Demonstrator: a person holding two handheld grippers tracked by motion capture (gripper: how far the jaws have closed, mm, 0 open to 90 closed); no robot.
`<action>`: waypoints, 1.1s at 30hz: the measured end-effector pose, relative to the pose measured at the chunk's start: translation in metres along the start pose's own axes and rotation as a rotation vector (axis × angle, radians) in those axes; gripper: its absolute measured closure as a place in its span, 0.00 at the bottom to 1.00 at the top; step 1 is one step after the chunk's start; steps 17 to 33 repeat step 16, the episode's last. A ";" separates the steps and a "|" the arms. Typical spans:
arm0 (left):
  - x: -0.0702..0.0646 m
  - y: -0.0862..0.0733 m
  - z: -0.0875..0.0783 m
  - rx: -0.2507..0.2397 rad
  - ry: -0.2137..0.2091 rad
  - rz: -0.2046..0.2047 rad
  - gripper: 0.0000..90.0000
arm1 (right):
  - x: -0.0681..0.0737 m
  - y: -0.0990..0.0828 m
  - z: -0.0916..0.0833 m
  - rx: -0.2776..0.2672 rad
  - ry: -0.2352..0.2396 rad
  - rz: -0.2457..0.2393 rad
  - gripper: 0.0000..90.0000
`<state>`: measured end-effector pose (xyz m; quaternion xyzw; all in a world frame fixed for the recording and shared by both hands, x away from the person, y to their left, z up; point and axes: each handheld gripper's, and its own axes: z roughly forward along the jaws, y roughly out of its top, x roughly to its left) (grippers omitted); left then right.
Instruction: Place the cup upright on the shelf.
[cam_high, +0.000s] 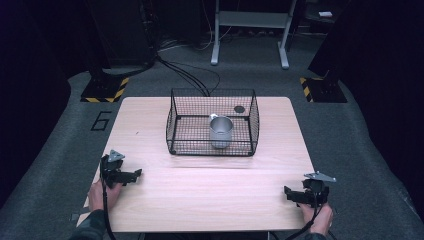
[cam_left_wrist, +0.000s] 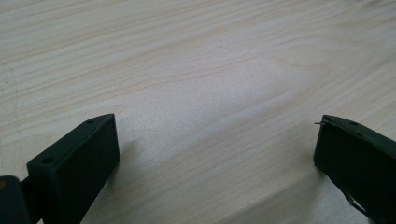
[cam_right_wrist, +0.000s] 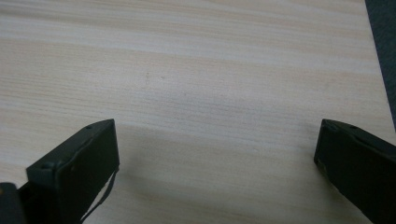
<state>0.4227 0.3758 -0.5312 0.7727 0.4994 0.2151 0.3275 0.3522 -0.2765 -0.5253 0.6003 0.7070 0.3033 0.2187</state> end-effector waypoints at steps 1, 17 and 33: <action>0.000 0.000 0.000 0.000 0.000 0.000 0.00 | 0.002 -0.002 0.001 -0.013 -0.021 -0.020 0.00; 0.000 0.000 0.000 0.001 0.000 0.002 0.00 | 0.002 -0.005 0.003 -0.034 -0.030 -0.044 0.00; 0.000 0.000 0.000 0.001 0.000 0.002 0.00 | 0.002 -0.005 0.003 -0.034 -0.030 -0.044 0.00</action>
